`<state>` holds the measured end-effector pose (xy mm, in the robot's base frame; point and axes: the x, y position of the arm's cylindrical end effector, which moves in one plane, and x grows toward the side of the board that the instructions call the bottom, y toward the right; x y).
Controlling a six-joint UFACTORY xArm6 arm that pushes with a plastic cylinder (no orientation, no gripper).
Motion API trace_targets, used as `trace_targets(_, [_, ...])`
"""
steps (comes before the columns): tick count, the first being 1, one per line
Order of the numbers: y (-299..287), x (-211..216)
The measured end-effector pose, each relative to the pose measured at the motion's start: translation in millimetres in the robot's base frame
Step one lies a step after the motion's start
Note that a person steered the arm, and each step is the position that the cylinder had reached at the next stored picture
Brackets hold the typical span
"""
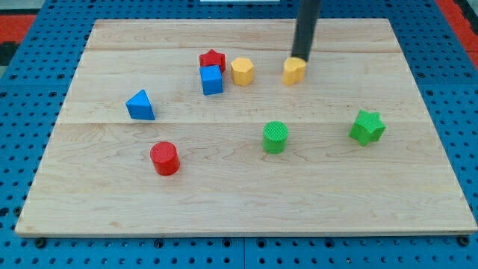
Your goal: Slide the yellow heart to the yellow hexagon
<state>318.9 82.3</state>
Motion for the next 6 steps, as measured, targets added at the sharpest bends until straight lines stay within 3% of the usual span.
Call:
trace_targets(1, [-10, 7])
trace_targets(2, [61, -13])
trace_targets(3, [92, 6])
trace_targets(5, [-1, 33])
trace_targets(6, [-22, 49])
